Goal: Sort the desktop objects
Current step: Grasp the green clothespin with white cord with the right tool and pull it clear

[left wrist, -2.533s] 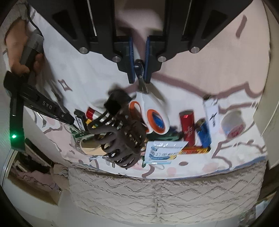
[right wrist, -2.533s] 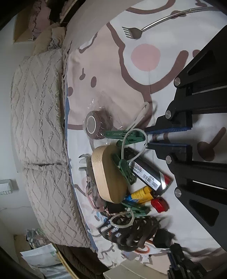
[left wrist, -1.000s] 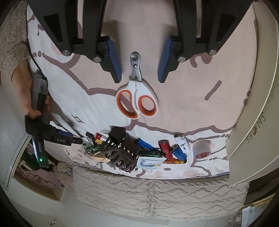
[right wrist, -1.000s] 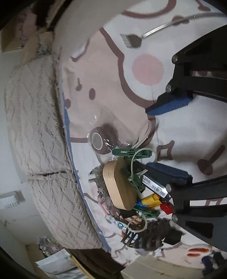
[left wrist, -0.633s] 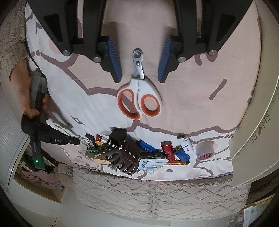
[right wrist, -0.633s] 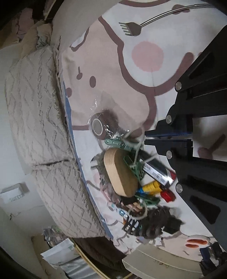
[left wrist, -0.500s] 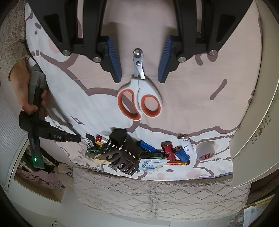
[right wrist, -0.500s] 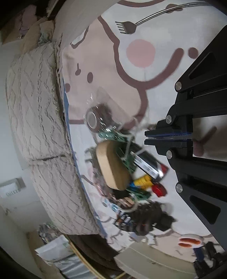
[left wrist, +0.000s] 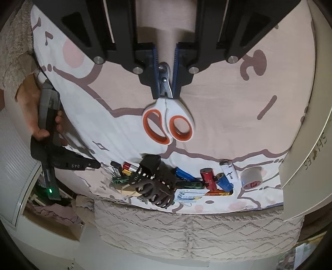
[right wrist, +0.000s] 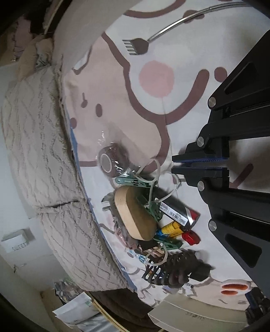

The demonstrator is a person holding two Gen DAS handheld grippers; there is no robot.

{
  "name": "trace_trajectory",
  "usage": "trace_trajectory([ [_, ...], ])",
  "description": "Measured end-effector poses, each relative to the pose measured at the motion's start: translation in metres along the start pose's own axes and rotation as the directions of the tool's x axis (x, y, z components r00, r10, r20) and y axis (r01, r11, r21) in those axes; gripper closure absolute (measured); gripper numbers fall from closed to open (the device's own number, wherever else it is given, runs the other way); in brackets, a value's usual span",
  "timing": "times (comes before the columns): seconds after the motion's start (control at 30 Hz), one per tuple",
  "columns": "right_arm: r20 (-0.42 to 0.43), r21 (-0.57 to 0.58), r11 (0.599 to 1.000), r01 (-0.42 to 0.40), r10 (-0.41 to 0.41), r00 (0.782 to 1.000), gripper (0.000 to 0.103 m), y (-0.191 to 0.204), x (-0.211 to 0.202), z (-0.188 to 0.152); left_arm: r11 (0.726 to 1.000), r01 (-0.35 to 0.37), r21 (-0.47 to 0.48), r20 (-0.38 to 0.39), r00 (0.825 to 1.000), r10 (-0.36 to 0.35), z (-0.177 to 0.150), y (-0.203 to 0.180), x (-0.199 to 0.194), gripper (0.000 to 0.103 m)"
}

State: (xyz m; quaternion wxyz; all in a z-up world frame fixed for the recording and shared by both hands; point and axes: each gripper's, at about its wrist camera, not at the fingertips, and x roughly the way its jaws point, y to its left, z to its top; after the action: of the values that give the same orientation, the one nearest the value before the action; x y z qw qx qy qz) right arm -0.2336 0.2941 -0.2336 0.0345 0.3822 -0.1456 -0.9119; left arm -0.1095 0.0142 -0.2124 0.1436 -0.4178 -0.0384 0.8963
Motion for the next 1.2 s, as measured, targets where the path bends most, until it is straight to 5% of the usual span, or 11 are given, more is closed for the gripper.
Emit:
trace_trajectory([
  [0.13,-0.002,-0.032,0.999,0.006,-0.006,1.000,0.099,0.007,-0.001,0.000,1.000,0.006,-0.006,-0.002,1.000,-0.006,0.000,0.000,0.001,0.091],
  [0.2,-0.002,-0.046,0.999,0.016,-0.016,1.000,0.074,0.010,-0.002,0.000,1.000,0.009,-0.007,-0.002,1.000,-0.009,0.000,-0.001,0.001,0.091],
  [0.23,0.000,-0.055,0.998,0.019,-0.020,1.000,0.036,0.011,-0.002,0.000,1.000,0.008,-0.007,-0.002,1.000,-0.008,0.000,-0.001,0.001,0.091],
  [0.27,0.002,-0.066,0.998,0.021,-0.021,1.000,0.020,0.014,-0.003,0.000,1.000,0.008,-0.007,-0.002,1.000,-0.008,0.000,-0.001,0.001,0.091],
  [0.5,-0.032,-0.107,0.993,0.055,-0.059,0.998,0.022,0.019,0.011,0.005,1.000,0.004,-0.005,-0.004,1.000,-0.004,-0.001,-0.001,0.001,0.091],
  [0.57,-0.034,-0.093,0.994,0.057,-0.061,0.998,0.030,0.016,0.016,0.009,1.000,0.002,-0.004,-0.006,1.000,-0.002,-0.001,-0.001,0.001,0.091],
  [0.8,-0.052,-0.086,0.996,-0.002,-0.003,0.999,0.034,0.014,0.028,0.018,1.000,0.002,-0.003,-0.012,1.000,-0.002,0.000,-0.001,0.003,0.091],
  [0.97,-0.040,-0.125,0.991,-0.052,0.047,0.998,0.067,0.023,0.024,0.014,1.000,0.004,-0.006,-0.014,1.000,-0.005,0.000,0.001,0.004,0.091],
  [1.2,-0.011,-0.174,0.984,-0.036,0.035,0.999,0.082,0.035,0.015,0.004,1.000,0.011,-0.011,-0.014,1.000,-0.011,0.000,0.002,0.004,0.091],
])
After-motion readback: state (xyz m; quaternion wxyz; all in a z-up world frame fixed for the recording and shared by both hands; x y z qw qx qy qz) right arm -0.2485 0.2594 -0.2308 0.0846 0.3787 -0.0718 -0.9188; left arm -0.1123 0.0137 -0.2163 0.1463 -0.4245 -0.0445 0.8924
